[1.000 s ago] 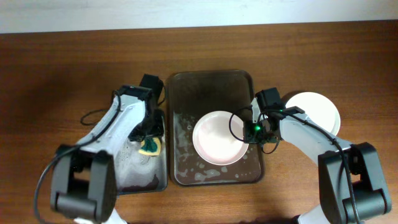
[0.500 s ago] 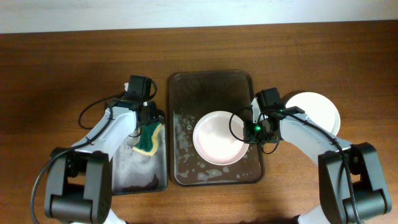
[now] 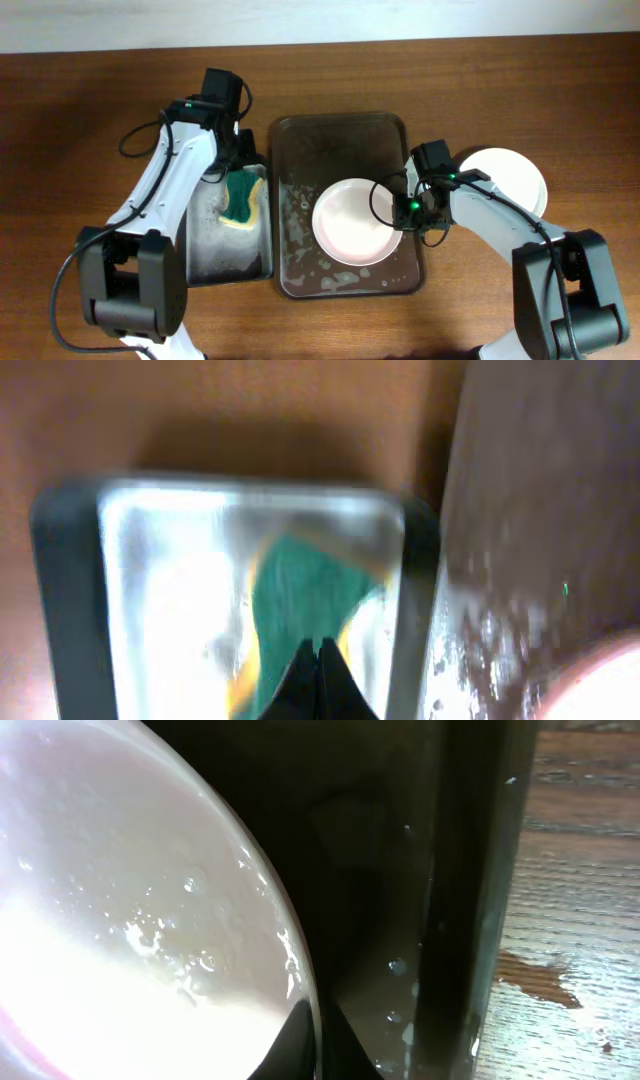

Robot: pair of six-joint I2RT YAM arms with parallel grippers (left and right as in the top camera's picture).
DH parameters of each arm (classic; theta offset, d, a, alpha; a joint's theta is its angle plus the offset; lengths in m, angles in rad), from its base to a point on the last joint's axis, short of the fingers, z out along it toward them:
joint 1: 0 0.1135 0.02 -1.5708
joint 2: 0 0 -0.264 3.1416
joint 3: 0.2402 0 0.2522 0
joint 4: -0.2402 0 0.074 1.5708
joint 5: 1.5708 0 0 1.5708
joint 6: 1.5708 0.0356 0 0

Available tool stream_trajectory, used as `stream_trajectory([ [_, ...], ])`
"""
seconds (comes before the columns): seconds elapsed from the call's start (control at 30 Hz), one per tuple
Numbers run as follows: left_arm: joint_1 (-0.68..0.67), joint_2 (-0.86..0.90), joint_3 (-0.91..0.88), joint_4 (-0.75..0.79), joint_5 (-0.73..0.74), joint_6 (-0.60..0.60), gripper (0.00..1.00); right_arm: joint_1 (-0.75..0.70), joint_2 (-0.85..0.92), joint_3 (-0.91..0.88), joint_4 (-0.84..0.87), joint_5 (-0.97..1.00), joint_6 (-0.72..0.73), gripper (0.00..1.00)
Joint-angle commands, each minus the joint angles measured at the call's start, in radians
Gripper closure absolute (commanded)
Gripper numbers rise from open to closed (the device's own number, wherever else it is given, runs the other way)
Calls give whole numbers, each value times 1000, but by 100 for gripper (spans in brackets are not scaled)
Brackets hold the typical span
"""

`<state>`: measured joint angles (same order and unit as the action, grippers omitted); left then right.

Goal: Clean dirty plates on tray and stack at the side
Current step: 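Lift the plate with the right gripper and carry it rightward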

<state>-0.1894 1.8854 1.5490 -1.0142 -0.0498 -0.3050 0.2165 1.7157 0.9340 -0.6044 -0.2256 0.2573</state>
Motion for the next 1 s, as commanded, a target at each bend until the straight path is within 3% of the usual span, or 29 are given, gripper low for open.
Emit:
stream_trajectory([
  [0.0, 3, -1, -11, -120, 56, 15, 67, -8, -84, 64, -75, 66, -19, 96],
  [0.03, 3, -1, -31, -121, 43, 15, 14, -8, -121, 81, -108, 75, -44, 96],
  [0.07, 3, -1, -42, -120, 43, 15, 0, -8, -153, 92, -130, 87, -44, 96],
  [0.23, 3, -1, -59, -124, 43, 15, 0, 3, -401, 126, -205, 320, -70, 96],
  [0.37, 3, -1, -59, -124, 43, 15, 0, 168, -522, 126, -226, 690, -96, 96],
  [0.53, 3, -1, -59, -124, 43, 15, 1, 468, -523, 126, -229, 1132, -97, 96],
  [0.7, 3, -1, -59, -124, 43, 15, 1, 654, -523, 126, -230, 1331, -101, 96],
  [0.97, 3, -1, -59, -124, 43, 15, 0, 874, -523, 126, -228, 1578, -262, 96],
])
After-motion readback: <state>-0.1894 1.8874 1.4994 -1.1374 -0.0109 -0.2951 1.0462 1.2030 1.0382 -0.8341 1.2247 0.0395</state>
